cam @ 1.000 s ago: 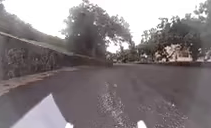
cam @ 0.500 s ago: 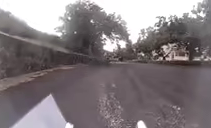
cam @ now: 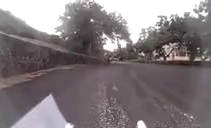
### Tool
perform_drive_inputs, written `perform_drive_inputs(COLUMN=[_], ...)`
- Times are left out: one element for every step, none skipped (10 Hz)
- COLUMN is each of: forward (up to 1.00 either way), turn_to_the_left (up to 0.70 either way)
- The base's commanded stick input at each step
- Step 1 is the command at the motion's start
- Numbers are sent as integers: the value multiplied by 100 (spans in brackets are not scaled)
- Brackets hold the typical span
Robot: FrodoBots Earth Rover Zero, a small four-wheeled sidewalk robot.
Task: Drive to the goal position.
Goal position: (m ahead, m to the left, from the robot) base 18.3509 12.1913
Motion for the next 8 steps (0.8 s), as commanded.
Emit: perform_drive_inputs(forward=[45,45,45,45,45,45,45,45], turn_to_the_left=[0,0,0,0,0,0,0,0])
